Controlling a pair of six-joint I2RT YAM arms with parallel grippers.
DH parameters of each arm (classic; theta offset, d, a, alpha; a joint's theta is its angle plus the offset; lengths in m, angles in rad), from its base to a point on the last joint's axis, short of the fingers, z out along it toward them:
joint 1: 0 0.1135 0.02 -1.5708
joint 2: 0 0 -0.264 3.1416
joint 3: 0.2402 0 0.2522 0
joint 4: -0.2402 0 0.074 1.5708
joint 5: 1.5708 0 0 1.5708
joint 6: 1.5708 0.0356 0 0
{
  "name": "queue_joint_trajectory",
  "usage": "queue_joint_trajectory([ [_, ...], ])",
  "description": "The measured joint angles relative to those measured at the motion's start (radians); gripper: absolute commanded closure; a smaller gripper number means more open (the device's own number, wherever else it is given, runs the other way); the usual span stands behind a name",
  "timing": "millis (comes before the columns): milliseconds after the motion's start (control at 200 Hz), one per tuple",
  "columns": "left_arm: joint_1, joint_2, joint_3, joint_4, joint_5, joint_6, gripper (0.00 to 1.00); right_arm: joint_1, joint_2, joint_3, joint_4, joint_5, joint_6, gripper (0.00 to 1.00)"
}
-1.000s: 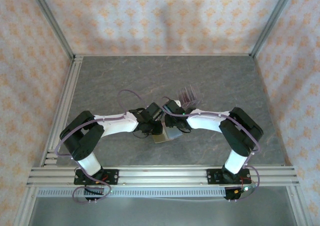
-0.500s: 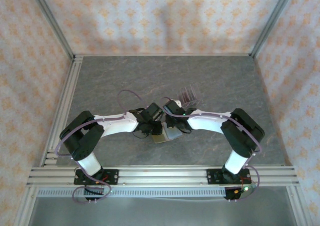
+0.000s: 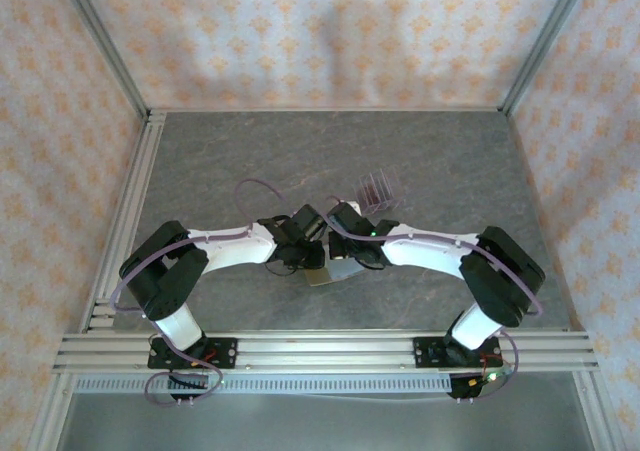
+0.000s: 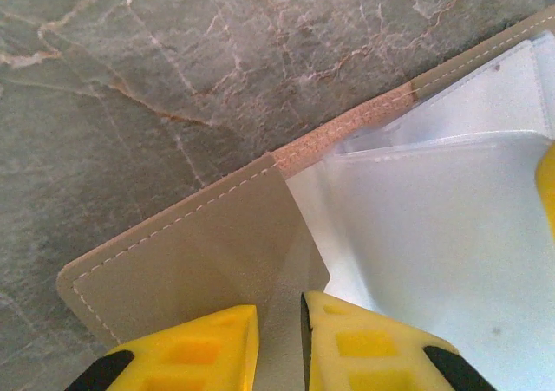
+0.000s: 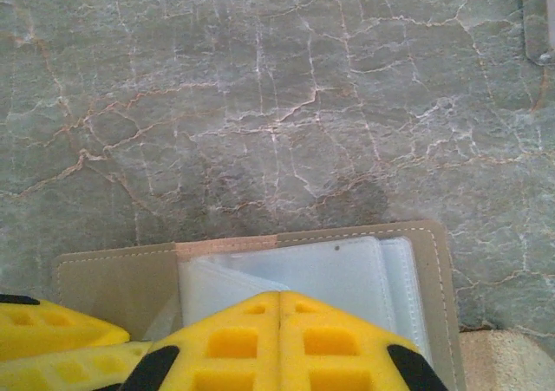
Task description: Put the credit cards into the card holder
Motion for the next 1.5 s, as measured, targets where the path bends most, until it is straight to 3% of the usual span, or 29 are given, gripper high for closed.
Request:
queue_joint_trajectory([
  [315,0.002,0.0,0.056,-0.062,-0.004,0.017,0.77,0.007,-0.037,-0.024,-0.034,0.095,0.035,1.0],
  [475,0.007,-0.012,0.157,-0.121,-0.005,0.056,0.67,0.003,-0.042,-0.066,-0.037,0.124,0.066,1.0],
  [626,0.008,-0.057,0.213,-0.145,-0.004,0.088,0.65,-0.014,-0.066,-0.124,-0.034,0.143,0.112,1.0],
  [1011,-0.016,-0.005,0.172,-0.12,0.036,0.086,0.68,-0.024,-0.166,-0.259,0.013,0.214,0.291,1.0],
  [1376,-0.044,0.029,0.132,-0.094,0.019,0.06,0.77,-0.024,-0.166,-0.263,0.024,0.24,0.331,1.0],
  [1501,-0.044,0.053,0.105,-0.084,0.01,0.06,0.78,-0.024,-0.175,-0.263,0.021,0.251,0.326,0.91],
])
